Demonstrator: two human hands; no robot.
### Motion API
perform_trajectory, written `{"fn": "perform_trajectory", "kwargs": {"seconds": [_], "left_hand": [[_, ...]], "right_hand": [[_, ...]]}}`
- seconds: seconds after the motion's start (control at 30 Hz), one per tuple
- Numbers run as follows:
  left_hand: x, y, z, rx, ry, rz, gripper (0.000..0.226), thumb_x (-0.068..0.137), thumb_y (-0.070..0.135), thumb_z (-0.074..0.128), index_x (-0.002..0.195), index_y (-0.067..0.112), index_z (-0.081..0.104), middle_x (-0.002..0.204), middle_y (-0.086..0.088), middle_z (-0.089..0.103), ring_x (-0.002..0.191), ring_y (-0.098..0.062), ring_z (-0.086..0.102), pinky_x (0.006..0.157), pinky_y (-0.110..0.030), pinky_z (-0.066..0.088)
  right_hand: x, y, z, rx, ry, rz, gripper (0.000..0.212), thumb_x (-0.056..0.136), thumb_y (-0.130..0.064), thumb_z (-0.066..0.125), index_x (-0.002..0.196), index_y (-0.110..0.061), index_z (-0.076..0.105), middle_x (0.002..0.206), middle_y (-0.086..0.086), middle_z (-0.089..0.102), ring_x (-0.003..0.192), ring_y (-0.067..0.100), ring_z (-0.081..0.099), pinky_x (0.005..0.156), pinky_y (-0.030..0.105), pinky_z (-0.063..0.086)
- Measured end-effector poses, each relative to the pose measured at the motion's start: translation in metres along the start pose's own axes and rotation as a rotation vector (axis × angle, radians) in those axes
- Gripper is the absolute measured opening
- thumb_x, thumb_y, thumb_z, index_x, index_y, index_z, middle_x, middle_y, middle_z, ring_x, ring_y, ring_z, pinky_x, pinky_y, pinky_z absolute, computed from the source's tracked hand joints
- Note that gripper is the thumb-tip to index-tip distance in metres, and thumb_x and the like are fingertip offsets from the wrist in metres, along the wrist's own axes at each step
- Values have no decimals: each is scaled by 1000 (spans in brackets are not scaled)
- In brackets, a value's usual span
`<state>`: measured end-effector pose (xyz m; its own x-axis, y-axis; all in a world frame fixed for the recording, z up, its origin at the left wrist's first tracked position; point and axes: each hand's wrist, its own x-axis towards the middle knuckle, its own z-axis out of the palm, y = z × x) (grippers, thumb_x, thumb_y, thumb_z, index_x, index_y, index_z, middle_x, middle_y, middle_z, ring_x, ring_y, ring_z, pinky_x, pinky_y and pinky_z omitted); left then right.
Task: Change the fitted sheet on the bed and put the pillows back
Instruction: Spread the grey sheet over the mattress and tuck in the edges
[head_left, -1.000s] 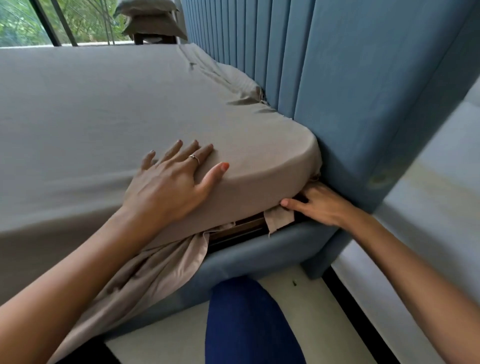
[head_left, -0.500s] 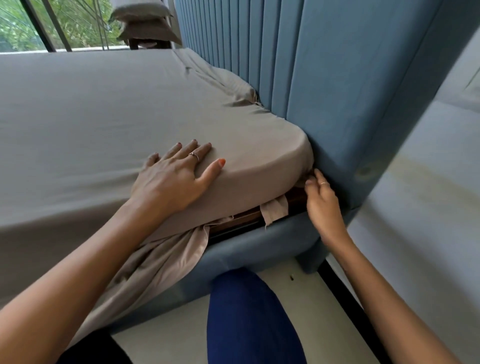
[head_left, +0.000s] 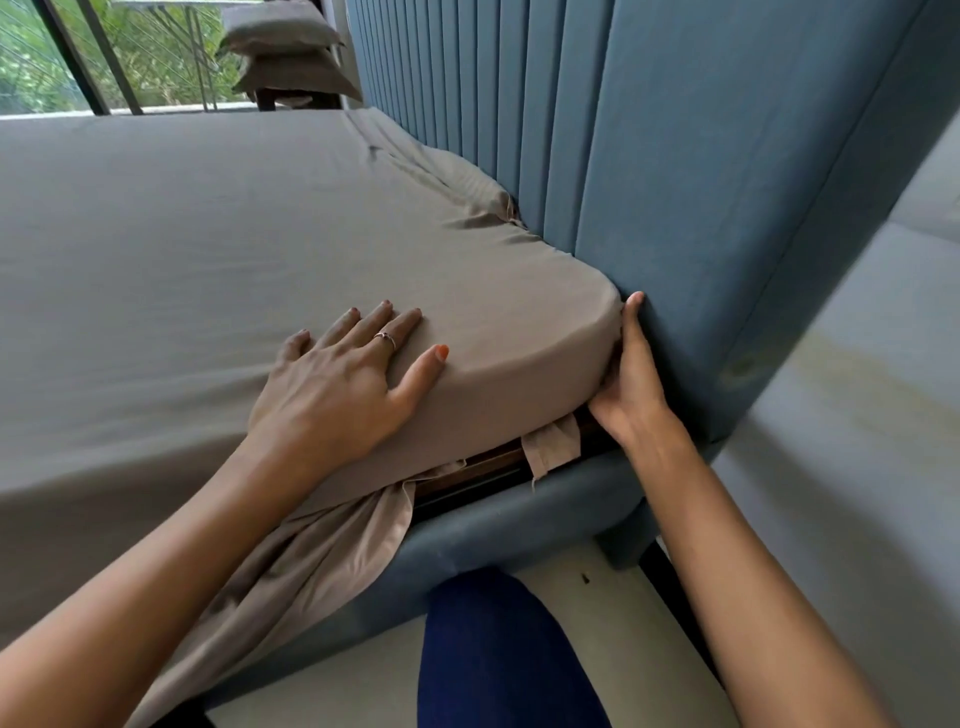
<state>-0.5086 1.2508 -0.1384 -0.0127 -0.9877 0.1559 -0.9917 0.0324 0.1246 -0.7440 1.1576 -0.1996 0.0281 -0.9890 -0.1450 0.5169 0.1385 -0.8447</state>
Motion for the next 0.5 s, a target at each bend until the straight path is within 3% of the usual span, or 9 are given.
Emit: {"fn": "perform_trajectory", "kwargs": {"seconds": [0.13,0.23,0.33,0.43,0.5], "left_hand": [[-1,0,-1,-11,-4,-7,75,84,78,5,150,44,16,159,17,12,147,-8,11,119,-42,15],[-1,0,-2,-20,-15,-9,71,86,74,10,150,43,17,159,17,12,147,-8,11,119,-42,14],[-1,-1,-1,-26,-6,-1,70,88,73,12,150,42,18,159,16,13,147,-10,12,118,-42,14],[-1,-2,-1,-25,-7,3,70,88,73,11,150,41,18,159,15,13,147,-10,12,119,-43,14],[-1,-2,0,-26,-11,3,70,88,73,11,150,41,18,159,15,13,147,-10,11,119,-43,13]], "right_hand": [[-9,-9,1,69,-10,52,48,93,-59,44,118,-22,64,115,0,70,110,15,63,91,31,51],[-26,1,0,-62,129,27,42,97,-47,46,128,-21,56,127,0,61,121,16,54,99,33,45],[-74,32,-15,-643,224,-301,32,99,-36,47,122,-18,59,112,-7,60,114,11,54,95,24,40],[-98,62,-42,-1298,-16,-624,55,97,-53,34,125,-14,59,126,-2,59,123,9,47,109,30,32],[-98,68,-49,-1516,-169,-658,71,95,-63,19,131,-16,56,138,-1,52,133,8,37,117,32,18]]}}
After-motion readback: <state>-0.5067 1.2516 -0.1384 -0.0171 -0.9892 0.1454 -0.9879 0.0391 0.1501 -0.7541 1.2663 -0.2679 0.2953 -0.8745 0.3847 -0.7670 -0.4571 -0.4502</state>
